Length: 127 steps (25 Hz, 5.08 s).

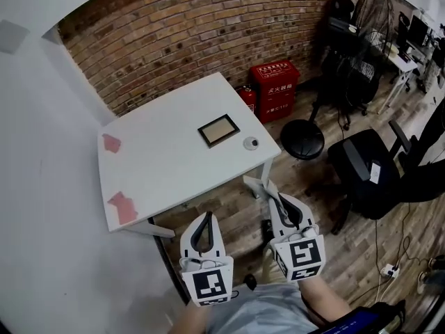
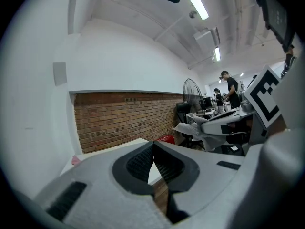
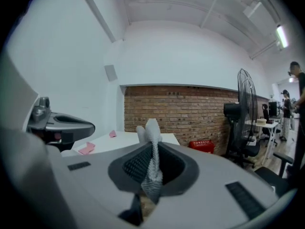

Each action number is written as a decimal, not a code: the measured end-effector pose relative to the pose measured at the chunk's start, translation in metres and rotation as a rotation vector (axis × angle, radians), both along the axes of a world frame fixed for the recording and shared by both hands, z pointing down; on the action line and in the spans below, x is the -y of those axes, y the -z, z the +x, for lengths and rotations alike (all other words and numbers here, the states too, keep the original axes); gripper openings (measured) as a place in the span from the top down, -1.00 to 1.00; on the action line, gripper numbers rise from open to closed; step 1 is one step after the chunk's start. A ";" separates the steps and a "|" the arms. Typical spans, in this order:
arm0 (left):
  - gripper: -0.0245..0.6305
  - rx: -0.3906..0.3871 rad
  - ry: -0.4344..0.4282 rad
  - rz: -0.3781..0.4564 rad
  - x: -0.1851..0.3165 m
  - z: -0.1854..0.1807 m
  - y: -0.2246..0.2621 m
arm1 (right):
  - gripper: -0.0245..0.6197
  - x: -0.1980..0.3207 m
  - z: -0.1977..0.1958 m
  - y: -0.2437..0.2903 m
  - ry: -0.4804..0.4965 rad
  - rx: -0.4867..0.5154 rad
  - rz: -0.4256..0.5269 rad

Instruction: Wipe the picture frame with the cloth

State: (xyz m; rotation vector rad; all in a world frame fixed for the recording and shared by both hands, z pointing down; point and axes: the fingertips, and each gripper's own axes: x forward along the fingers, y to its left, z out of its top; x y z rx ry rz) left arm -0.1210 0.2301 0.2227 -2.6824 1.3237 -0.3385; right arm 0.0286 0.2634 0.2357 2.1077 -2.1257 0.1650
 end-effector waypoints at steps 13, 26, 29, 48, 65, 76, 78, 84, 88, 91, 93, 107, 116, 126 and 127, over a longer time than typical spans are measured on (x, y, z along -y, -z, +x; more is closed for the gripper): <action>0.90 0.076 0.165 -0.086 0.132 0.068 -0.018 | 0.83 0.152 0.054 -0.024 0.215 0.077 -0.072; 0.90 0.081 0.359 -0.039 0.226 0.096 0.021 | 0.82 0.280 0.062 0.012 0.455 0.093 -0.036; 0.90 0.093 0.395 -0.036 0.235 0.084 0.021 | 0.82 0.294 0.055 0.012 0.479 0.088 -0.041; 0.90 0.031 0.416 -0.244 0.318 0.028 -0.072 | 0.82 0.364 -0.012 -0.094 0.513 0.069 -0.252; 0.90 0.045 0.381 -0.435 0.340 0.005 -0.162 | 0.83 0.354 -0.058 -0.202 0.570 0.053 -0.482; 0.90 0.059 0.344 -0.455 0.341 0.015 -0.176 | 0.83 0.356 -0.047 -0.214 0.532 0.043 -0.494; 0.90 0.060 0.340 -0.454 0.342 0.018 -0.176 | 0.83 0.357 -0.042 -0.214 0.520 0.048 -0.497; 0.90 0.066 0.324 -0.457 0.341 0.026 -0.176 | 0.83 0.359 -0.029 -0.215 0.493 0.048 -0.496; 0.90 0.068 0.312 -0.458 0.341 0.030 -0.177 | 0.83 0.360 -0.022 -0.216 0.473 0.054 -0.492; 0.90 0.072 0.303 -0.459 0.341 0.034 -0.177 | 0.83 0.360 -0.016 -0.216 0.459 0.056 -0.493; 0.90 0.075 0.299 -0.458 0.341 0.036 -0.176 | 0.83 0.360 -0.011 -0.216 0.451 0.058 -0.493; 0.90 0.086 0.259 -0.458 0.347 0.058 -0.178 | 0.83 0.364 0.016 -0.218 0.398 0.064 -0.487; 0.90 0.095 0.223 -0.452 0.347 0.076 -0.179 | 0.83 0.363 0.042 -0.220 0.339 0.069 -0.485; 0.90 0.088 0.195 -0.434 0.338 0.095 -0.177 | 0.83 0.358 0.098 -0.218 0.212 0.066 -0.473; 0.90 0.086 0.194 -0.431 0.335 0.096 -0.175 | 0.83 0.356 0.103 -0.214 0.204 0.063 -0.466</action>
